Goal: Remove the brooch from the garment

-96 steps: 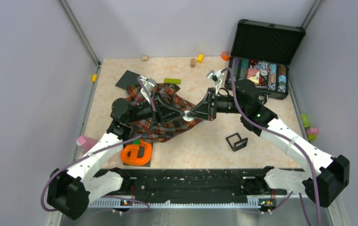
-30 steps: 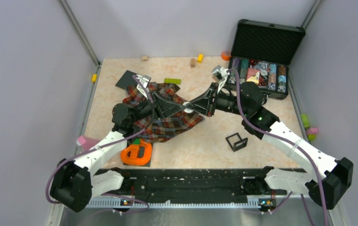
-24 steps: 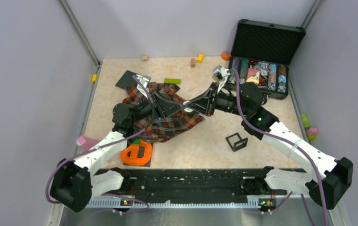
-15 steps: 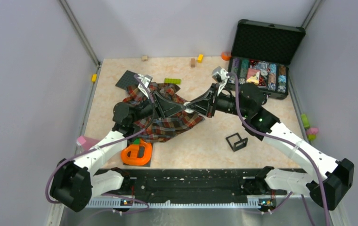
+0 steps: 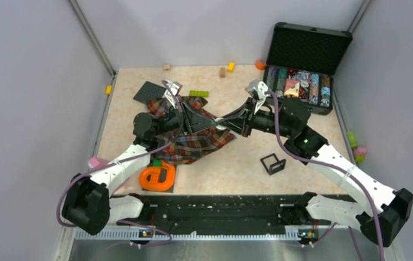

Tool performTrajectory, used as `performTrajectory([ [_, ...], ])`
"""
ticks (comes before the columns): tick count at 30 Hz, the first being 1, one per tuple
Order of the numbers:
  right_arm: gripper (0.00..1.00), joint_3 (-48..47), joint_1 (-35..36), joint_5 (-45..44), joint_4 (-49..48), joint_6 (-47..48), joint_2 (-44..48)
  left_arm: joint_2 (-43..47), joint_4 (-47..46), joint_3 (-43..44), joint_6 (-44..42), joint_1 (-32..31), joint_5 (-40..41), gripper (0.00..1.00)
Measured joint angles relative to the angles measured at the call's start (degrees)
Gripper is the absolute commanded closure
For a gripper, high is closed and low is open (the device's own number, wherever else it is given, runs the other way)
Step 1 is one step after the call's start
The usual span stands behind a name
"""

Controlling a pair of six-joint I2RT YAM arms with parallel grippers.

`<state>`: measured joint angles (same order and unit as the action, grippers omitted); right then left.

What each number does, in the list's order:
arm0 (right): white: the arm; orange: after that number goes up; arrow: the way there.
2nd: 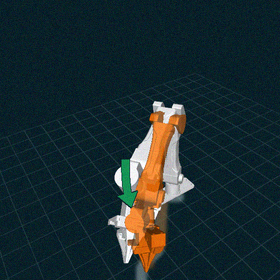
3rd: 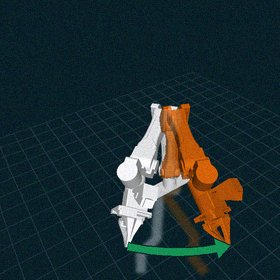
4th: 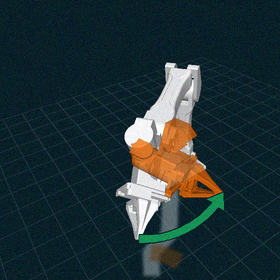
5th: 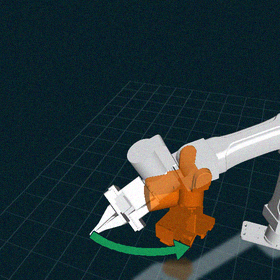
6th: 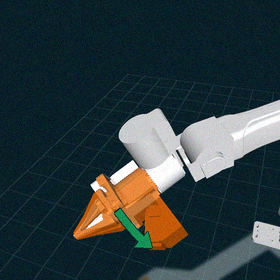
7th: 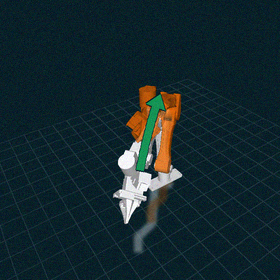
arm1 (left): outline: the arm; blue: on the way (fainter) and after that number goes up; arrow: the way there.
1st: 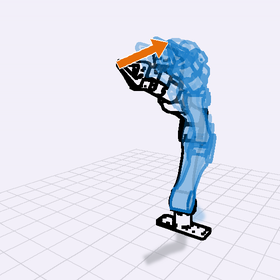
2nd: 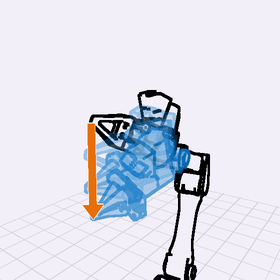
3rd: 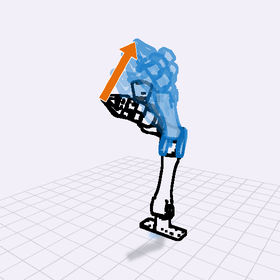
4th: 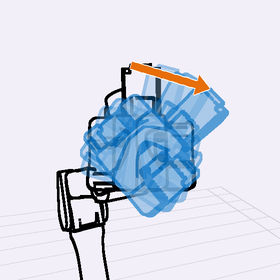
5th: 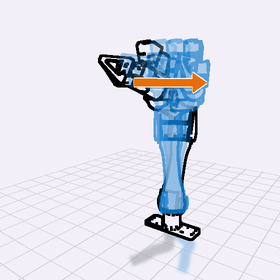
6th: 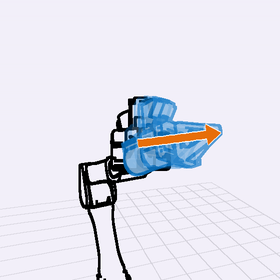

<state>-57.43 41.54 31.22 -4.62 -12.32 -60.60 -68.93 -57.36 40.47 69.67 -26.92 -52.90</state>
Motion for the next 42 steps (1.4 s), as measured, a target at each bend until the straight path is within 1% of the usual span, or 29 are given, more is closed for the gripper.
performTrajectory([
  [3, 1.00, 0.4, 0.0, -0.3, -1.1, -0.2, 0.4, -1.4, -3.4, 0.3, 2.5, 0.0, -0.2, 1.00],
  [8, 1.00, 3.4, 0.0, -1.7, -6.2, -1.9, 1.6, -3.7, -8.8, 0.5, 6.4, 0.0, -0.2, 1.00],
  [12, 1.00, 4.2, 0.0, -2.5, -8.5, -3.9, 1.6, -4.0, -9.5, 0.5, 6.7, 0.0, 0.4, 1.00],
  [21, 1.00, 8.0, 0.1, -6.1, -15.0, -8.5, 1.4, -2.8, -4.2, 0.5, 1.6, 0.0, 2.9, 1.00],
  [28, 1.00, 8.0, 0.1, -7.7, -16.9, -11.6, 0.2, 0.3, 3.8, 0.5, -5.7, 0.0, 6.3, 1.00],
  [29, 0.99, 8.0, 0.1, -7.8, -16.9, -11.9, 0.0, 0.7, 4.9, 0.5, -6.8, -0.1, 6.6, 1.00],
  [30, 0.94, 8.0, 0.1, -7.9, -16.8, -12.0, 0.0, 0.9, 5.6, 0.5, -7.5, -0.2, 6.8, 1.00],
  [32, 0.91, 8.0, 0.1, -8.2, -16.4, -12.3, -0.2, 1.2, 6.9, 0.5, -9.1, -0.3, 7.3, 1.00],
  [35, 0.75, 7.7, 0.1, -8.6, -14.4, -12.3, -0.2, 1.7, 9.3, 0.5, -11.6, -0.4, 7.3, 1.00],
  [37, 0.60, 7.0, 0.1, -8.7, -11.8, -12.4, -0.3, 1.7, 10.9, 0.5, -13.2, -0.7, 7.3, 1.00],
  [38, 0.55, 7.0, 0.0, -8.4, -11.0, -12.6, -0.4, 1.7, 11.6, 0.5, -14.0, -0.8, 7.1, 1.00],
  [40, 0.48, 7.2, -0.9, -6.1, -10.1, -14.0, -0.5, 1.7, 12.7, 0.5, -15.5, -1.5, 6.3, 1.00],
  [42, 0.44, 8.0, -2.1, -3.1, -10.1, -15.9, -0.4, 1.5, 12.9, 0.6, -16.5, -2.2, 5.6, 1.00],
])
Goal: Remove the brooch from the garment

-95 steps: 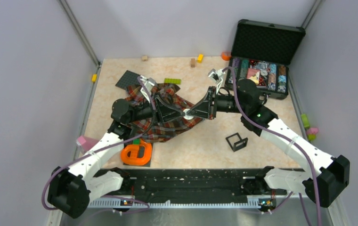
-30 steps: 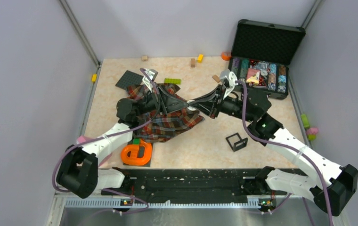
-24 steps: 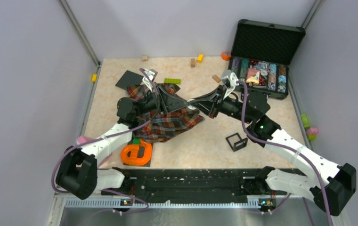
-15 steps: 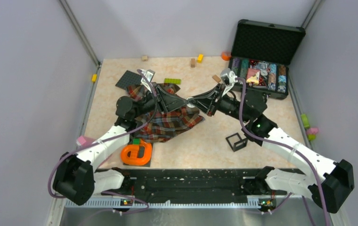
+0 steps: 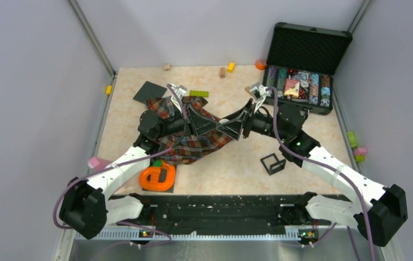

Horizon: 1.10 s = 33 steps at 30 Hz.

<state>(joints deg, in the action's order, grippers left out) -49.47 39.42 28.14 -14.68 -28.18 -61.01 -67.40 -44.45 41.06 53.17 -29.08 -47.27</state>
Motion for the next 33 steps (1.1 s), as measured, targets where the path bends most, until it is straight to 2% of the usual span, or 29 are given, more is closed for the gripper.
performTrajectory([
  [2, 0.38, 1.0, -1.5, 2.6, -0.1, -1.4, 0.2, 0.0, 0.4, 0.2, -1.1, -0.4, -0.7, 1.00],
  [8, 0.38, 1.5, -4.0, 5.0, 2.5, -2.9, 1.0, -0.8, 3.2, 0.8, -4.2, -0.3, -1.4, 1.00],
  [10, 0.44, 1.6, -4.4, 5.2, 3.2, -3.0, 2.1, -1.2, 3.7, 0.9, -4.8, -0.2, -1.6, 1.00],
  [14, 0.63, 2.3, -5.9, 5.3, 4.9, -3.1, 5.0, -1.9, 4.6, 0.9, -5.4, 0.2, -1.9, 1.00],
  [18, 0.64, 2.3, -6.2, 5.4, 6.0, -3.0, 5.9, -2.4, 4.6, 1.1, -5.4, 0.3, -2.9, 1.00],
  [21, 0.60, 2.3, -6.2, 5.6, 6.6, -2.9, 5.7, -2.6, 4.5, 1.3, -5.2, 0.3, -3.5, 1.00],
  [24, 0.66, 2.3, -6.2, 5.9, 6.9, -2.8, 5.1, -2.7, 4.3, 1.3, -5.0, 0.3, -3.8, 1.00],
  [27, 0.88, 2.3, -6.2, 6.2, 7.2, -2.5, 4.2, -2.7, 4.1, 1.3, -4.9, 0.3, -4.0, 1.00],
  [29, 0.98, 2.3, -6.2, 6.5, 7.3, -2.3, 3.6, -2.7, 4.1, 1.3, -4.7, 0.3, -4.1, 1.00],
  [32, 1.00, 2.3, -6.2, 6.5, 7.4, -2.5, 3.3, -2.8, 3.9, 1.3, -4.6, 0.3, -4.4, 1.00],
  [33, 1.00, 2.3, -6.2, 6.5, 7.4, -2.5, 3.3, -2.9, 3.8, 1.3, -4.6, 0.4, -4.4, 0.97],
])
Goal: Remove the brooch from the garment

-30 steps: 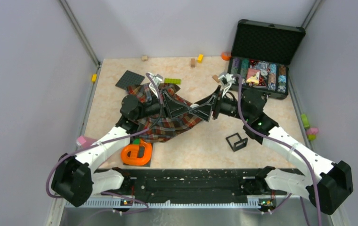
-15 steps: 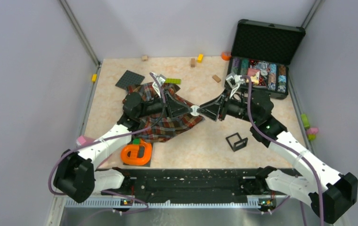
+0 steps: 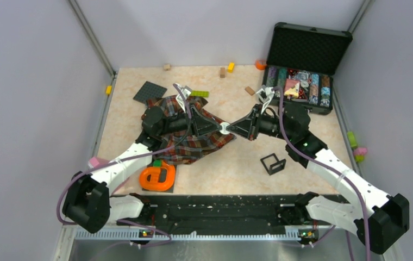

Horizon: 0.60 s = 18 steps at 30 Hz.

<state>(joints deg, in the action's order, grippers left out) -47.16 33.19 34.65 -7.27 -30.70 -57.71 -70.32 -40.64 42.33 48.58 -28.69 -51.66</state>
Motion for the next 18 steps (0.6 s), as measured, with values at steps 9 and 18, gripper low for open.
performTrajectory([
  [9, 1.00, -5.2, 0.0, -15.5, 18.2, 2.0, 0.6, -0.5, 2.6, 0.0, -2.9, 0.1, 2.2, 0.52],
  [18, 1.00, -19.0, -0.1, -54.4, 63.2, -13.5, -0.1, -0.4, 12.0, 0.0, -11.7, 0.1, 6.6, 0.52],
])
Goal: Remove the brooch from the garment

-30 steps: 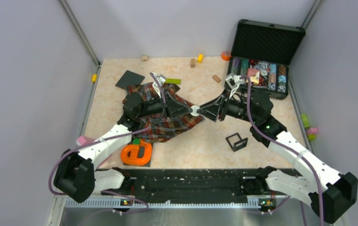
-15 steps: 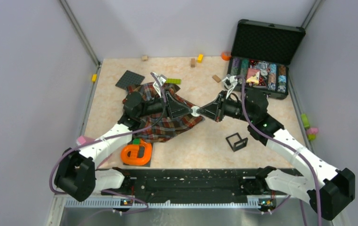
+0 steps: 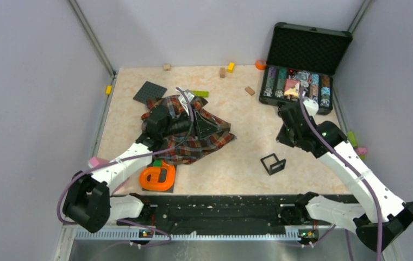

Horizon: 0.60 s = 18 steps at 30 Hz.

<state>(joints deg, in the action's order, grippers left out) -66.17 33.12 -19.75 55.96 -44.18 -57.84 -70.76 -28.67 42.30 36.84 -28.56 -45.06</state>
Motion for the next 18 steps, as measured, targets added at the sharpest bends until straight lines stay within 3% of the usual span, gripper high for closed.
performTrajectory([
  [3, 1.00, -1.8, 0.0, -8.2, 11.7, -7.6, -2.4, 0.0, 0.8, -0.5, -2.0, -0.2, 1.0, 0.50],
  [6, 1.00, -0.1, 0.0, -12.5, 20.0, -14.7, -6.2, -1.1, 1.6, -0.6, -4.4, -2.3, 3.1, 0.41],
  [8, 1.00, 3.5, 0.0, -13.7, 22.0, -18.5, -7.3, -2.9, 2.1, -0.6, -6.4, -5.3, 4.6, 0.34],
  [12, 1.00, 7.7, -1.8, -15.6, 23.8, -21.9, -6.7, -9.7, 3.6, 1.4, -11.6, -14.4, 8.7, 0.31],
  [18, 1.00, -0.3, -12.4, -20.6, 23.8, -18.9, -6.6, -22.1, 9.6, 11.2, -20.5, -26.4, 17.1, 0.33],
])
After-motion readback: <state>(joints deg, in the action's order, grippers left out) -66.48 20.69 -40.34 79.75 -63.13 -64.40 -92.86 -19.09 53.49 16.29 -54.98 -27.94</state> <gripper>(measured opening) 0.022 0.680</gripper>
